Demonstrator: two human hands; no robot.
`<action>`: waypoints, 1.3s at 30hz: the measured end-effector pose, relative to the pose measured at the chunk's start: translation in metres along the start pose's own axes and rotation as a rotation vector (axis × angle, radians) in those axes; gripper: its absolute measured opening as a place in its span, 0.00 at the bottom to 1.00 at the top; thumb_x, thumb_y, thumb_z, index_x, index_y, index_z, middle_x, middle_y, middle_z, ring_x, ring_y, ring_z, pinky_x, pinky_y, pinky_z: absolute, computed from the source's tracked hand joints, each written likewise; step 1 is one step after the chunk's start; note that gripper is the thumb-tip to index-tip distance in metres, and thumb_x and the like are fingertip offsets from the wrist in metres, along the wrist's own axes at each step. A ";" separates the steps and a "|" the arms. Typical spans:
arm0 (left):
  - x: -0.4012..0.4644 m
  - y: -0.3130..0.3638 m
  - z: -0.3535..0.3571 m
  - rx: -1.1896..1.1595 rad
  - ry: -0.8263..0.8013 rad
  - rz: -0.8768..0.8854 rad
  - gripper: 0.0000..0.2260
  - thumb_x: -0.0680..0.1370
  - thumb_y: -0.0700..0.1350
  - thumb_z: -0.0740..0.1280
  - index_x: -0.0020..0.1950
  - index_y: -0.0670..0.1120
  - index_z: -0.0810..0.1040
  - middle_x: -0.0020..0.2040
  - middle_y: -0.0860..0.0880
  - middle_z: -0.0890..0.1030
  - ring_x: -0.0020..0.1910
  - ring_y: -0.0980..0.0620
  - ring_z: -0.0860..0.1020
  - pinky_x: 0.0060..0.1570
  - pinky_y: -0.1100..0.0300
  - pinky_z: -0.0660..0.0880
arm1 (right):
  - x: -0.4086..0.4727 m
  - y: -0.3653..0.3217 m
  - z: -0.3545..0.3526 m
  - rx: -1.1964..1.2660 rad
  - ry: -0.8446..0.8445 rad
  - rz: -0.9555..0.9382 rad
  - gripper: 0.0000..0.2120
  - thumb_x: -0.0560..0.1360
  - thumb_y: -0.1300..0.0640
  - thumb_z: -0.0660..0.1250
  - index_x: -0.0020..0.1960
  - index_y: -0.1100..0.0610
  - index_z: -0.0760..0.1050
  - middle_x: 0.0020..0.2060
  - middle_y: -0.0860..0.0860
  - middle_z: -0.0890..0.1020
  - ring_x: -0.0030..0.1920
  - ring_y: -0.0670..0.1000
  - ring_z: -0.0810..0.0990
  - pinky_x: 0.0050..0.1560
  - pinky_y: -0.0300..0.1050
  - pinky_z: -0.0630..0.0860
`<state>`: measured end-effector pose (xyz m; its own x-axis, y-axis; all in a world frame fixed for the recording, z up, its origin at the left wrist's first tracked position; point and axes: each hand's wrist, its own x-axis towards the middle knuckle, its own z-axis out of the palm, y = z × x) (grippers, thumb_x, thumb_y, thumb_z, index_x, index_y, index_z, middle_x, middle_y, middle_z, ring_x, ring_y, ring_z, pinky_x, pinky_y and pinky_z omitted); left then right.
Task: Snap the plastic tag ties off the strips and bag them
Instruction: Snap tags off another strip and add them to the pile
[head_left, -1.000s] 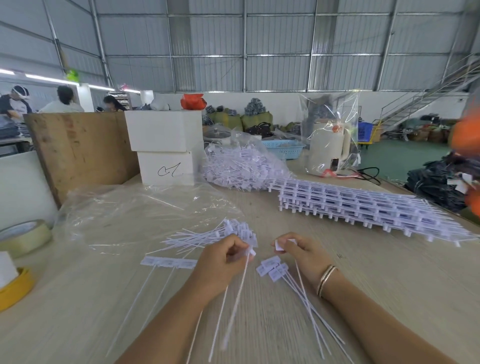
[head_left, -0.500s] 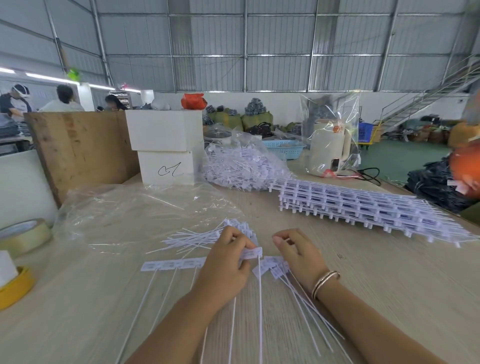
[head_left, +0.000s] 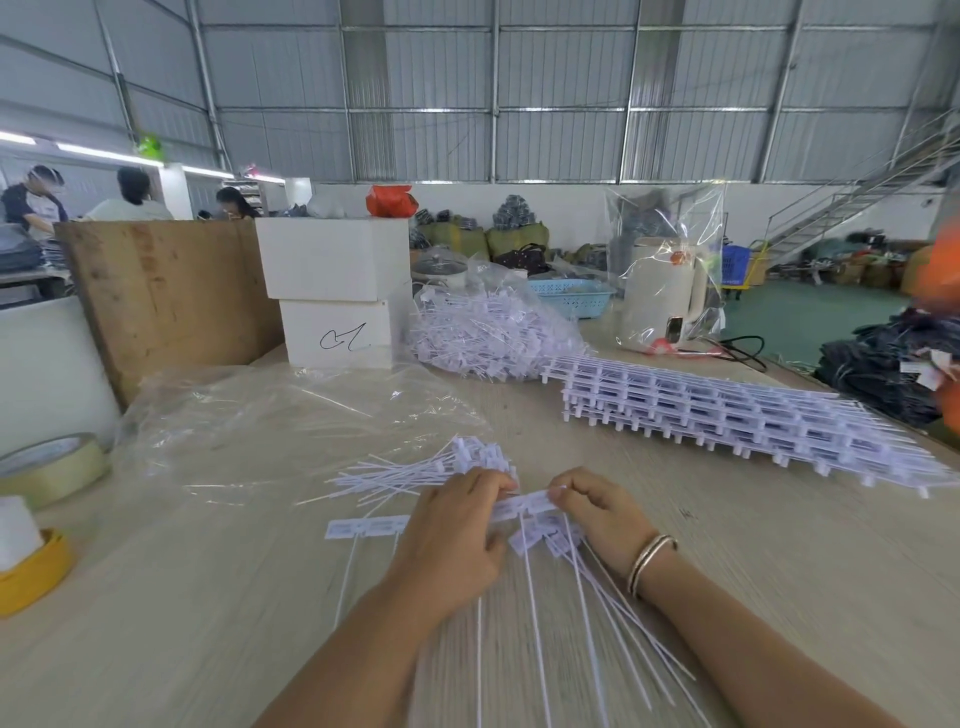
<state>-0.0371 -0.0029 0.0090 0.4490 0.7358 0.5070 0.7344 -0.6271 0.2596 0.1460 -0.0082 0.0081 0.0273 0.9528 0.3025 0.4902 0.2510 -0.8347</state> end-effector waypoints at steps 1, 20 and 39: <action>0.001 0.000 0.001 0.015 -0.001 0.003 0.15 0.75 0.46 0.65 0.60 0.54 0.68 0.56 0.58 0.72 0.56 0.57 0.70 0.56 0.62 0.62 | -0.001 -0.001 0.000 -0.006 -0.020 -0.001 0.13 0.77 0.57 0.64 0.34 0.48 0.74 0.35 0.44 0.77 0.42 0.46 0.75 0.64 0.63 0.64; 0.005 -0.005 0.000 -0.297 -0.004 -0.125 0.03 0.74 0.47 0.69 0.45 0.54 0.81 0.41 0.59 0.78 0.43 0.61 0.76 0.45 0.61 0.74 | -0.008 -0.012 -0.001 -0.257 -0.128 -0.198 0.07 0.76 0.53 0.65 0.47 0.53 0.81 0.43 0.50 0.80 0.48 0.47 0.76 0.59 0.59 0.67; 0.002 -0.007 -0.004 -0.676 -0.020 -0.161 0.03 0.74 0.48 0.71 0.44 0.56 0.78 0.40 0.60 0.80 0.39 0.65 0.76 0.42 0.74 0.71 | -0.001 0.000 -0.014 0.263 0.010 -0.046 0.09 0.77 0.64 0.62 0.39 0.60 0.77 0.32 0.46 0.79 0.34 0.45 0.74 0.39 0.32 0.72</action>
<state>-0.0437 0.0015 0.0115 0.3753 0.8336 0.4052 0.3172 -0.5263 0.7889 0.1578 -0.0120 0.0142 0.0191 0.9378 0.3466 0.2479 0.3314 -0.9104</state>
